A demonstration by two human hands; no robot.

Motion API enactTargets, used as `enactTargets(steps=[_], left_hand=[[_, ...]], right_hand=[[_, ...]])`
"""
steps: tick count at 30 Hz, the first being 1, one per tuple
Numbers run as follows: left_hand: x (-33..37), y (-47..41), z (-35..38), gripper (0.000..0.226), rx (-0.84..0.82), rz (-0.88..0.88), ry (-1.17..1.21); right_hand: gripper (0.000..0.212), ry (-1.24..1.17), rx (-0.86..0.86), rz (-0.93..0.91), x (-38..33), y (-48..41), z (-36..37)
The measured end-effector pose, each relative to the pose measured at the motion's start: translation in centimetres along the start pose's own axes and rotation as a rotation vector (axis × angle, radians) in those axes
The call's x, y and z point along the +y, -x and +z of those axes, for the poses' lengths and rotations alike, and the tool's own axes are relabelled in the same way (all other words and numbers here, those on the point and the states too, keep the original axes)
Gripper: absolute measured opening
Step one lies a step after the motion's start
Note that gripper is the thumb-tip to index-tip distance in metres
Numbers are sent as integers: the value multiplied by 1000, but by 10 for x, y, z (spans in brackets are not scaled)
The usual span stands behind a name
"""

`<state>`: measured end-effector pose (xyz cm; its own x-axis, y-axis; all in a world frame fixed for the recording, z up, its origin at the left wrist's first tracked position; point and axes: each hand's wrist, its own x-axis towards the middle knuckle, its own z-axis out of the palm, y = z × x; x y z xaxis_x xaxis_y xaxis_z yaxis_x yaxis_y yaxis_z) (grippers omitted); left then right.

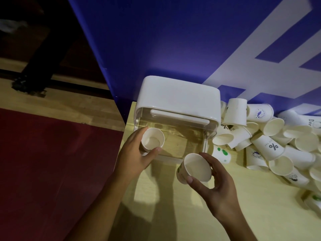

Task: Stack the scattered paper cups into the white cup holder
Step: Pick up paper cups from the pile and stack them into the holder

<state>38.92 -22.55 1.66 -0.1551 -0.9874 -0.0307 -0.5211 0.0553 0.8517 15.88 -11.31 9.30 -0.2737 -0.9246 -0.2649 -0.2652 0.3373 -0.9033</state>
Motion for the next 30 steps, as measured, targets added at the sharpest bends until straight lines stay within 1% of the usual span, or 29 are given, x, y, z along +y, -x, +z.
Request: enactTargets(steps=[3,7,10,11,13,15,17,19,23,26,30], left_hand=[[-5,-1,2,68,-10,1,-6],[-9,0,2,74,-24,-26,7],[-7,0,0,70,-55,-32,64],[-5,2,-3,69,-40,-34,86],[7,8,-11,67,46,-30,127],[23,17,-19,59,119,-27,236],[38,24,-24,53,138,-41,401],[47,25,-27,50,137,-41,477],[49,20,-30,46,107,-37,456],[43,17,-31,44,96,-42,465],[34,14,-30,35,78,-38,448]], right_hand=[[69,5,8,0,-2,-4,2],[72,26,20,-22,-7,-11,9],[76,45,27,-58,-13,-18,18],[78,46,24,-77,-16,-21,21],[78,37,29,-128,-23,-25,30],[79,53,42,-199,-31,-30,41],[79,65,47,-253,-38,-34,53],[77,55,47,-301,-44,-38,64],[76,21,43,-366,-47,-46,83],[79,39,34,-390,-38,-52,91],[82,53,39,-401,-28,-58,99]])
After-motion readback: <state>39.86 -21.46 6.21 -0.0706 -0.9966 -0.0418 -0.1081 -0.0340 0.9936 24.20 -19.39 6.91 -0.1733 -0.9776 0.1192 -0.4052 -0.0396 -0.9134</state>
